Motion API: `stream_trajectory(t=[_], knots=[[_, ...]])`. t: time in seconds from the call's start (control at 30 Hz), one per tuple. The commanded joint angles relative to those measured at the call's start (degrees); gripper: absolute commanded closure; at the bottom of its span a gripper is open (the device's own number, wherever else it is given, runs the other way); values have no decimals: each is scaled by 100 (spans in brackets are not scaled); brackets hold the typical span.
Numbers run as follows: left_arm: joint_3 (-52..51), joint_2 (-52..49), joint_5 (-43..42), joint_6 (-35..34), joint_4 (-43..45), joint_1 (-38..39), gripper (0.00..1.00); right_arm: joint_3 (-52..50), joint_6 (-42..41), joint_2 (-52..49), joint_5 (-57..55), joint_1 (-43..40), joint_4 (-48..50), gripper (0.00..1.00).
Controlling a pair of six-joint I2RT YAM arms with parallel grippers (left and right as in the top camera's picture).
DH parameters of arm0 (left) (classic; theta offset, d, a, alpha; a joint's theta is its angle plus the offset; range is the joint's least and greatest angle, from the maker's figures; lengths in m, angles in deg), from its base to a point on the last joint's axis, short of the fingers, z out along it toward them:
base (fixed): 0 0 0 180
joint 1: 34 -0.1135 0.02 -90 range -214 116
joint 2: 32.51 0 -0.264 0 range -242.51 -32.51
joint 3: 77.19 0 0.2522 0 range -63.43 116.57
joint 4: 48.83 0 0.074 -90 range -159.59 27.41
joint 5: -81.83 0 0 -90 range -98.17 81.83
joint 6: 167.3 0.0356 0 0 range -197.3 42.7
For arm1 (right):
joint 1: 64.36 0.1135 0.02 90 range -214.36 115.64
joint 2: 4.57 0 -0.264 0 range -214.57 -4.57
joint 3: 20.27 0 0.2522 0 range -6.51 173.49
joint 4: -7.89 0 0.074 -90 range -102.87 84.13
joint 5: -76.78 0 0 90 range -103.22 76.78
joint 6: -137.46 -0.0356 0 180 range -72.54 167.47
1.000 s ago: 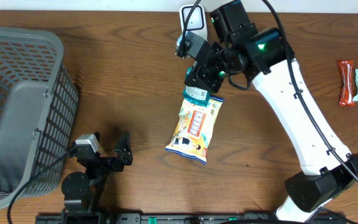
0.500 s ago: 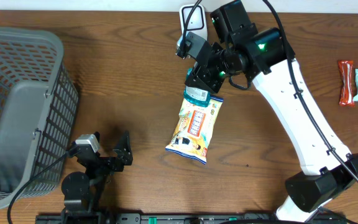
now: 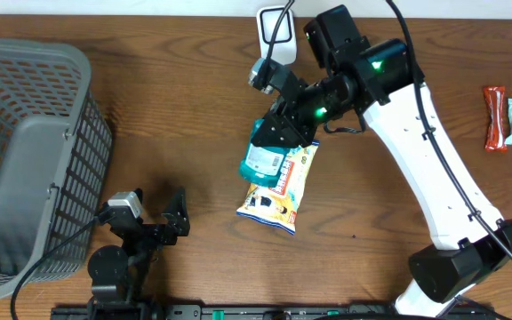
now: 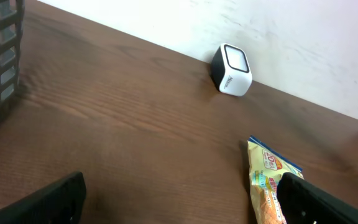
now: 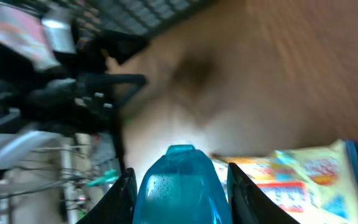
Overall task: Scan the item barcode
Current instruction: 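Move the teal bottle with the right gripper toward the scanner, then hold the teal bottle in front of the white scanner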
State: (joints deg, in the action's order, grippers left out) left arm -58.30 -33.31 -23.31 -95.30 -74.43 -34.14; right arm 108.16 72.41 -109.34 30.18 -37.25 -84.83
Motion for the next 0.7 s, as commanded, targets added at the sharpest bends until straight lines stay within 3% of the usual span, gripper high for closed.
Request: stream_trajectory(t=[0.0,0.2,0.67], knots=[[-94,20,-72,11,-120,17,2,55,103,245,1298,-168,-83,93],[-94,20,-72,11,-120,17,2,55,101,245,1840,-264,-168,93],[-94,20,-72,11,-118,17,2,55,-98,245,1869,-356,-258,95]])
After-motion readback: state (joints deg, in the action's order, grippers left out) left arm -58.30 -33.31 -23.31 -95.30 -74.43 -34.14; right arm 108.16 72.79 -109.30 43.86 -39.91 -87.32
